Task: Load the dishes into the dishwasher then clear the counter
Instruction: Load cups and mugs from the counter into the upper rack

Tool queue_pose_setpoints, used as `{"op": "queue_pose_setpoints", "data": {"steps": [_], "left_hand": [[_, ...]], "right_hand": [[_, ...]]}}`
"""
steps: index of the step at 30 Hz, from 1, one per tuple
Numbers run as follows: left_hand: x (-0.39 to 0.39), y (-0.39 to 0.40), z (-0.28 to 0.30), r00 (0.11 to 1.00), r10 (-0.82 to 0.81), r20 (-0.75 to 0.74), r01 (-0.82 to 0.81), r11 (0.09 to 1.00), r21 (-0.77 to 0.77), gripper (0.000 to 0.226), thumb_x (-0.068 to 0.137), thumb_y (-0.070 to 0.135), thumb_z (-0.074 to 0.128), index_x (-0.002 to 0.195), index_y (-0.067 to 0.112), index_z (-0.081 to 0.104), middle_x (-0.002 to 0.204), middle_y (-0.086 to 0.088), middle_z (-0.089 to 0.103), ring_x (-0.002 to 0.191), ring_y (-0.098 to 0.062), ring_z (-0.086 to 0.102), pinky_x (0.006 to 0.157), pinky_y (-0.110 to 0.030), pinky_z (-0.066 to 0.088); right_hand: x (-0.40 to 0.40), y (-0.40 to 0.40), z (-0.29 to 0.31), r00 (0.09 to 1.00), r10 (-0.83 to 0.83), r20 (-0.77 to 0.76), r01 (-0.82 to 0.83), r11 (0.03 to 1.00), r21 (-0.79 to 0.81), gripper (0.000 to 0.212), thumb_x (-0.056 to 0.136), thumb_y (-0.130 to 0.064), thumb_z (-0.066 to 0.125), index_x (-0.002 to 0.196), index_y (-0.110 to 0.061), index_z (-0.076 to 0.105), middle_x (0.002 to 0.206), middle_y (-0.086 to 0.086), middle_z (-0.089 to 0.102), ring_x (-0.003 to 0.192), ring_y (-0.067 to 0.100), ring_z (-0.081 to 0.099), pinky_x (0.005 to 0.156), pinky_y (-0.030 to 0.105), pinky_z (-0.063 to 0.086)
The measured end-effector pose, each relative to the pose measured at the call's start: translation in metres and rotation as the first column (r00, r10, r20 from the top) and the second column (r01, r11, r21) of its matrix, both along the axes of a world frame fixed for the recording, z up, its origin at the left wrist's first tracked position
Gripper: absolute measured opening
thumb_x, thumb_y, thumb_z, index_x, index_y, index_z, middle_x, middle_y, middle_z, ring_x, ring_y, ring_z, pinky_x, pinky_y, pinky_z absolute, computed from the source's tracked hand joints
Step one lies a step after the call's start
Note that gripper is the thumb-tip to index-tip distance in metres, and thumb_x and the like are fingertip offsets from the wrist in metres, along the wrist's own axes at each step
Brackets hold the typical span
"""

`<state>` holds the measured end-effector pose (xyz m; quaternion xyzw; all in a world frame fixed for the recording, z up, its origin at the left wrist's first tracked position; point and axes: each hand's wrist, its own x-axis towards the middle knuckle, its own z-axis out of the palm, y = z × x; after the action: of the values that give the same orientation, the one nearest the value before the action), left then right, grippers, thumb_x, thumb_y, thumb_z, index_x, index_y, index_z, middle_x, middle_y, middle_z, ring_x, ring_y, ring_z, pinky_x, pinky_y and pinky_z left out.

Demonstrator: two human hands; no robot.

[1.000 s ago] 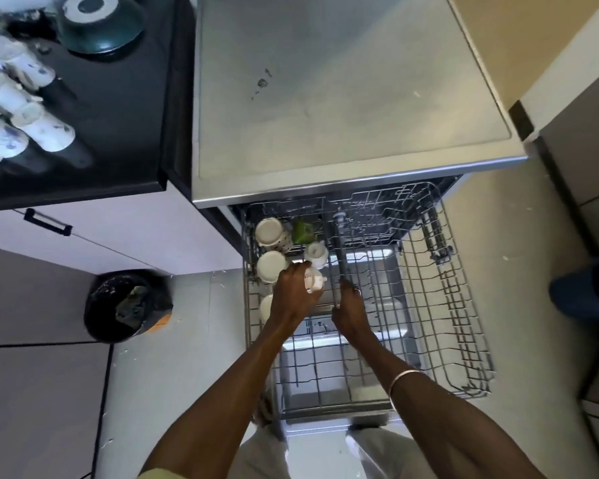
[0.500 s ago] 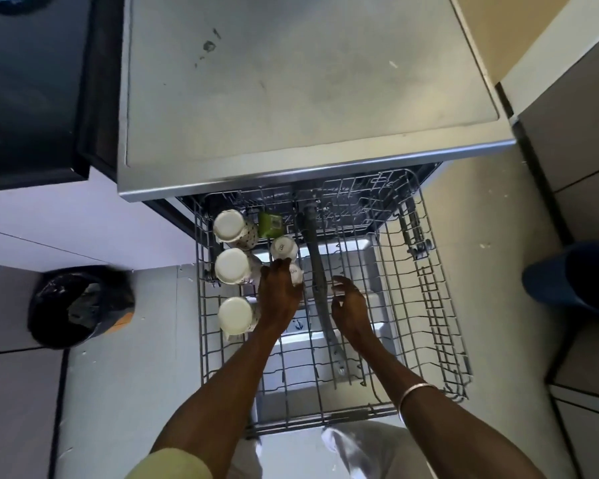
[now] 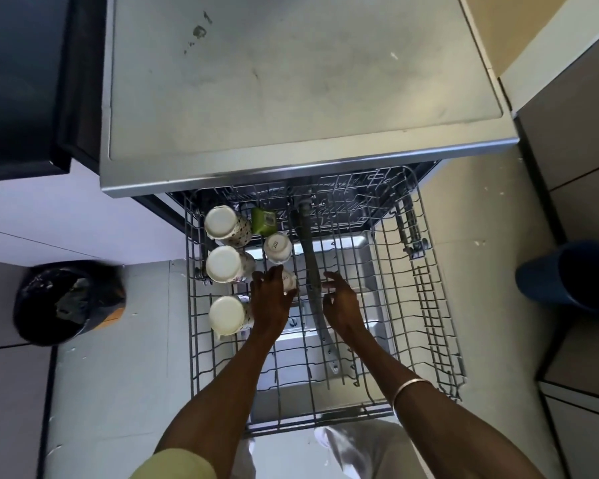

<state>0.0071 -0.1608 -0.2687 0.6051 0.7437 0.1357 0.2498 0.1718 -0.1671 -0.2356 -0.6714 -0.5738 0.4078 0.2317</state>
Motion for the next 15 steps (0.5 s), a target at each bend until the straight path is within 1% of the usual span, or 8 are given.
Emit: {"op": "queue_pose_setpoints", "data": {"steps": [2, 4, 6, 8, 10, 12, 13, 15], "left_hand": [[0.004, 0.000, 0.000, 0.998, -0.021, -0.066, 0.020, 1.000, -0.012, 0.060, 0.078, 0.033, 0.079, 0.130, 0.016, 0.054, 0.125, -0.008, 0.062, 0.120, -0.037, 0.046, 0.094, -0.047, 0.043], [0.005, 0.003, -0.002, 0.993, -0.044, -0.107, 0.038, 0.997, -0.062, 0.065, 0.079, 0.032, 0.077, 0.136, 0.015, 0.050, 0.131, -0.008, 0.059, 0.125, -0.038, 0.043, 0.099, -0.048, 0.041], [0.003, 0.003, -0.005, 0.992, -0.073, -0.106, 0.060, 0.991, -0.121, 0.071, 0.080, 0.032, 0.077, 0.141, 0.016, 0.045, 0.136, -0.007, 0.055, 0.128, -0.038, 0.041, 0.102, -0.048, 0.038], [-0.001, -0.001, -0.006, 0.996, -0.078, -0.052, 0.069, 0.985, -0.156, 0.080, 0.077, 0.027, 0.080, 0.146, 0.016, 0.041, 0.140, -0.008, 0.051, 0.129, -0.039, 0.042, 0.103, -0.047, 0.038], [-0.004, -0.007, -0.007, 0.994, -0.094, -0.050, 0.087, 0.989, -0.118, 0.086, 0.071, 0.011, 0.081, 0.147, 0.017, 0.040, 0.137, -0.011, 0.053, 0.122, -0.040, 0.049, 0.096, -0.049, 0.046], [-0.006, -0.012, -0.008, 0.989, -0.100, -0.113, 0.091, 0.993, -0.077, 0.088, 0.064, -0.001, 0.078, 0.144, 0.014, 0.045, 0.126, -0.014, 0.059, 0.109, -0.040, 0.056, 0.084, -0.046, 0.052], [-0.006, -0.013, -0.005, 0.988, -0.090, -0.128, 0.081, 0.994, -0.070, 0.087, 0.062, -0.004, 0.077, 0.142, 0.011, 0.046, 0.125, -0.015, 0.060, 0.106, -0.040, 0.058, 0.081, -0.046, 0.053], [-0.004, -0.013, 0.003, 0.987, -0.092, -0.130, 0.089, 0.996, -0.032, 0.083, 0.063, -0.008, 0.076, 0.140, 0.008, 0.048, 0.125, -0.016, 0.060, 0.104, -0.039, 0.059, 0.078, -0.046, 0.054]], "right_hand": [[0.001, -0.002, 0.002, 0.999, 0.022, -0.027, -0.021, 0.999, 0.043, 0.035, 0.087, 0.013, 0.053, 0.120, 0.003, 0.057, 0.100, 0.001, 0.060, 0.085, 0.006, 0.058, 0.075, -0.003, 0.039], [0.002, -0.002, 0.001, 0.999, 0.036, -0.035, -0.034, 0.999, 0.038, 0.035, 0.087, 0.012, 0.053, 0.121, 0.001, 0.057, 0.103, 0.004, 0.063, 0.089, 0.010, 0.058, 0.078, -0.002, 0.039], [0.001, -0.001, 0.000, 0.999, 0.038, -0.020, -0.039, 0.999, -0.033, 0.034, 0.091, 0.007, 0.051, 0.123, -0.003, 0.056, 0.108, 0.010, 0.065, 0.091, 0.014, 0.061, 0.077, 0.003, 0.041], [-0.002, -0.002, 0.000, 0.998, 0.049, -0.029, -0.050, 0.998, -0.040, 0.027, 0.095, 0.004, 0.048, 0.119, -0.003, 0.057, 0.103, 0.011, 0.066, 0.086, 0.015, 0.063, 0.071, 0.005, 0.045], [-0.005, -0.003, -0.002, 0.997, 0.070, -0.012, -0.070, 0.997, -0.026, 0.026, 0.096, 0.000, 0.049, 0.118, -0.010, 0.057, 0.097, 0.002, 0.066, 0.084, 0.016, 0.065, 0.070, 0.014, 0.052], [-0.006, -0.003, -0.004, 0.996, 0.086, 0.008, -0.086, 0.996, -0.041, 0.027, 0.095, -0.004, 0.049, 0.117, -0.020, 0.055, 0.096, -0.002, 0.067, 0.083, 0.015, 0.066, 0.069, 0.032, 0.058], [-0.007, -0.003, -0.004, 0.996, 0.085, 0.016, -0.084, 0.995, -0.052, 0.028, 0.095, -0.006, 0.049, 0.114, -0.025, 0.054, 0.095, -0.003, 0.067, 0.082, 0.013, 0.066, 0.068, 0.038, 0.058], [-0.009, -0.004, 0.001, 0.996, 0.075, 0.040, -0.072, 0.995, -0.071, 0.028, 0.095, -0.007, 0.049, 0.110, -0.031, 0.051, 0.094, -0.005, 0.066, 0.080, 0.011, 0.065, 0.068, 0.040, 0.058]]}}
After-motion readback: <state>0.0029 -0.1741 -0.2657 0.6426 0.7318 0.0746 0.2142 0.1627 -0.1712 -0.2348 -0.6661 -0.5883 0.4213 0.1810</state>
